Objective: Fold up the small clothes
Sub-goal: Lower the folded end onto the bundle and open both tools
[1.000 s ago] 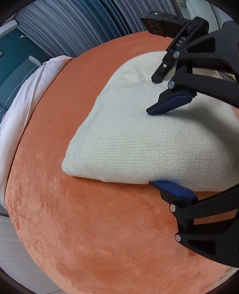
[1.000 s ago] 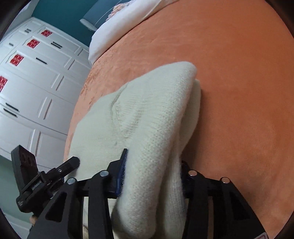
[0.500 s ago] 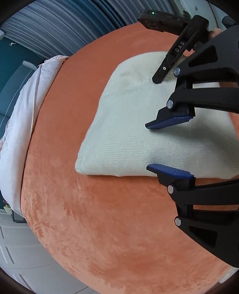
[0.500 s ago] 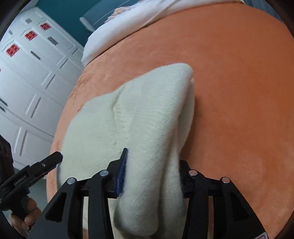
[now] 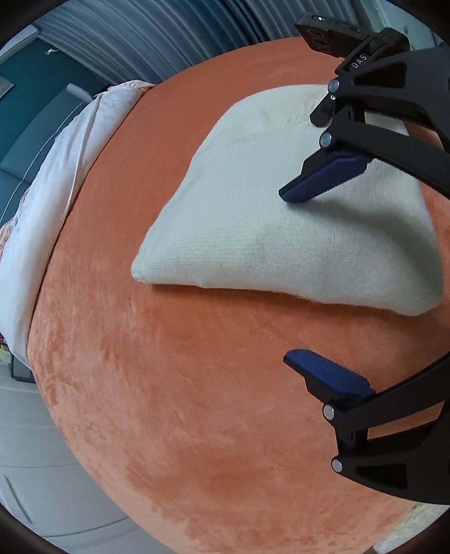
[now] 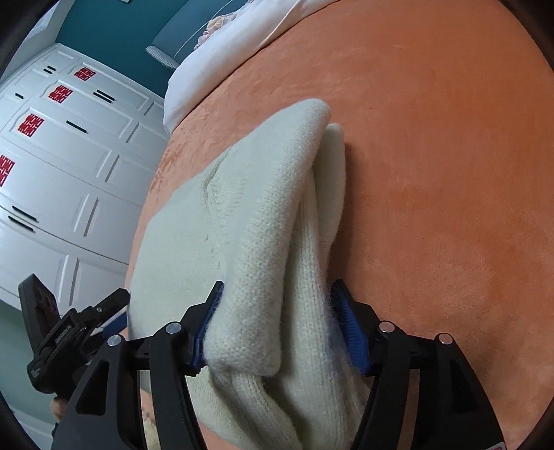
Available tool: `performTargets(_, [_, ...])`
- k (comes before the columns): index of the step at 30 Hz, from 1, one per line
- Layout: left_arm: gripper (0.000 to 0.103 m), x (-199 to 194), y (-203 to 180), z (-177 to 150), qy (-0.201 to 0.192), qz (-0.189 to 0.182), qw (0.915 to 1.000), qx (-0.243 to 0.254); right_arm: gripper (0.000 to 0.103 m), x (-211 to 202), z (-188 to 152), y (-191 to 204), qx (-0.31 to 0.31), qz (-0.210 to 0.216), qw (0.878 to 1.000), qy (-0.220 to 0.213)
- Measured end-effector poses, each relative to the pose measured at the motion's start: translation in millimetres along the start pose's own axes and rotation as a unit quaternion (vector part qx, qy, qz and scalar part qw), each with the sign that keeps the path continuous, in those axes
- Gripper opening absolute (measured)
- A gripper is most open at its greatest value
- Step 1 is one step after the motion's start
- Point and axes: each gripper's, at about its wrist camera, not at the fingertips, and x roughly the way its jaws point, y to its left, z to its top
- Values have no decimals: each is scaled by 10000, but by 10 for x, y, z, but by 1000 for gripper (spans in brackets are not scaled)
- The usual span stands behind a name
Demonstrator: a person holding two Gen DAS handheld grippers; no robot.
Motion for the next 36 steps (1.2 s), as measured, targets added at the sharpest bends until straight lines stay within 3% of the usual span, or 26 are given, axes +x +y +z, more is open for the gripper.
performTargets(3, [90,182,176,11,341,-647,9964,-439,66,149,29,-34,112,12,9998,168])
performTargets(4, [87,253,220,28,479,-883,9932,-585,62,174,35,-33,154,29,9997,193])
performTargets(5, [81,312,248,46,605,-1108,9894,-714,50,180,44,-15,166,81,9996,203])
performTargets(6, [66,363,266,78,714,-1425,9837,-830,46,154,61,35,110,122,9998,150])
performTargets(9, [51,293,165,253,581,-1425,9856,-697,38,-3,120,265,-268,264,9993,-73])
performTargets(12, [47,80,15,407,242,-1430,9888,-356,37,-189,171,525,-587,407,9967,-396])
performTargets(15, [46,73,-8,460,112,-1242,9920,-180,37,-205,191,526,-614,527,9949,-600])
performTargets(17, [46,231,21,397,361,-1042,9938,-169,41,57,194,325,-455,114,9987,-205])
performTargets(18, [53,257,73,364,445,-993,9937,-278,45,216,175,182,-327,-329,9989,121])
performTargets(19, [53,203,137,308,398,-1131,9920,-400,48,233,144,79,-159,-368,9991,151])
performTargets(21, [55,13,189,176,217,-925,9950,-315,50,3,73,-18,183,15,9998,-90])
performTargets(25, [64,-378,168,-250,-68,-577,9975,414,50,-572,-181,112,-252,-227,9982,-500])
performTargets(28, [64,-383,103,-585,128,-287,9956,880,50,-715,-413,208,-537,-131,9982,-250])
performTargets(30, [62,-304,60,-733,203,-30,9938,1096,50,-633,-527,170,-746,-426,9963,-92])
performTargets(31, [54,-235,44,-777,277,64,9929,1156,39,-577,-557,118,-735,-576,9956,-61])
performTargets(32, [51,-183,38,-782,270,97,9928,1165,18,-504,-556,80,-628,-590,9963,25])
performTargets(34, [42,-113,51,-729,209,442,9917,1188,16,-543,-500,75,-436,-411,9982,-85])
performTargets(36, [42,-68,73,-707,281,518,9910,1203,15,-747,-451,228,-701,-273,9963,-417])
